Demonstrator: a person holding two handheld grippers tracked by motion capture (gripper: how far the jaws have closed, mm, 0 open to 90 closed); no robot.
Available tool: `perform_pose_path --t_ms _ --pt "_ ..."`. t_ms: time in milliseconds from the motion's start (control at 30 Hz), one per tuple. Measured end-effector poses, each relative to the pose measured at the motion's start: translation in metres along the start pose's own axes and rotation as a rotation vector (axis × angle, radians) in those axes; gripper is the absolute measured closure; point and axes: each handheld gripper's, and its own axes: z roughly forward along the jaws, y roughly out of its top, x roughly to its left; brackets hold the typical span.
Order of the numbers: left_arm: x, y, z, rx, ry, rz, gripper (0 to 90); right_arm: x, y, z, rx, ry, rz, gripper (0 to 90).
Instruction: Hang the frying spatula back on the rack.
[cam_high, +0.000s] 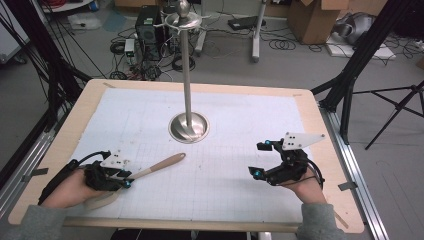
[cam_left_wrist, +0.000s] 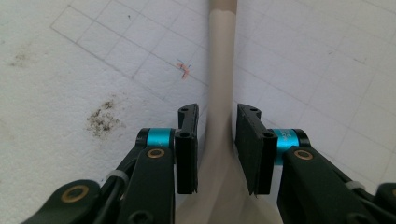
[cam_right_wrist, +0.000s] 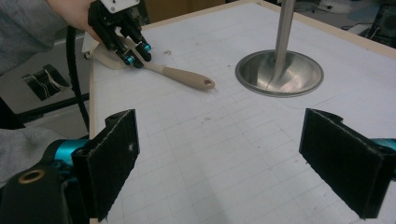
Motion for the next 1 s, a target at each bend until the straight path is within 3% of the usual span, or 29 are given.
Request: perform_pose_path --t_ms 900,1000 --pt "0.0045 0.0001 0.0016 -0.014 -0.011 0.024 74.5 0.0004 -0.0012 0.0002 0.008 0.005 0.008 11.2" --pt "0.0061 0.0001 0.0018 -0.014 -0.022 0.010 75.2 0.0001 -0.0016 0.0003 0.008 0.006 0.006 11.2"
